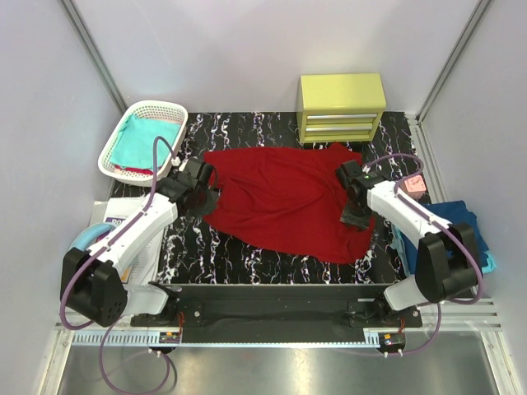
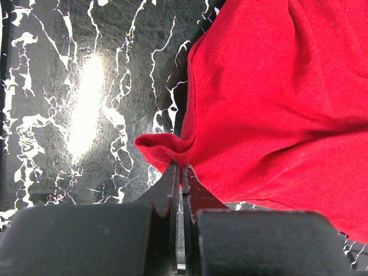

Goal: Fold and stack the t-shirts
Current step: Flatten out the tshirt

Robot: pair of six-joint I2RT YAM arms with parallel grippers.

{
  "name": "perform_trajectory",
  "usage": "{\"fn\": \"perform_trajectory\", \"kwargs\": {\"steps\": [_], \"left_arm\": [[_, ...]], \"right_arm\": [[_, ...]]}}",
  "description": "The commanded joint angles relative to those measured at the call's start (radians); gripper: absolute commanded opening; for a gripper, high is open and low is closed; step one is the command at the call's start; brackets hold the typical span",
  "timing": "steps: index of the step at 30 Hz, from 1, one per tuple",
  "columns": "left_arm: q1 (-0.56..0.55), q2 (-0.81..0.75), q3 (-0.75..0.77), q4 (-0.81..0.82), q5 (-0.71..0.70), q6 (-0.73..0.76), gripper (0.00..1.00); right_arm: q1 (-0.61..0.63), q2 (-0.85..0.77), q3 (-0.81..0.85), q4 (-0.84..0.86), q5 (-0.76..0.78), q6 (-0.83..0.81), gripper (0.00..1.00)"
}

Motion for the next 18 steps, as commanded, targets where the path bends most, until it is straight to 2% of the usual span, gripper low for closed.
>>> {"fn": "perform_trajectory", "kwargs": {"steps": [1, 9, 18], "left_arm": [[0.001, -0.016, 0.006, 0.016, -0.019, 0.025, 0.00], [0.001, 0.009, 0.000, 0.039, 0.005, 0.038, 0.00], [0.001, 0.030, 0.001, 0.053, 0.022, 0.044, 0.00]], "right_arm": [[-0.012, -0.065, -0.005, -0.018, 0.004, 0.046, 0.38], [0.003, -0.100, -0.114, -0.001, -0.082, 0.101, 0.34], [0.046, -0.114, -0.081, -0.030, -0.050, 0.110, 0.34]]}}
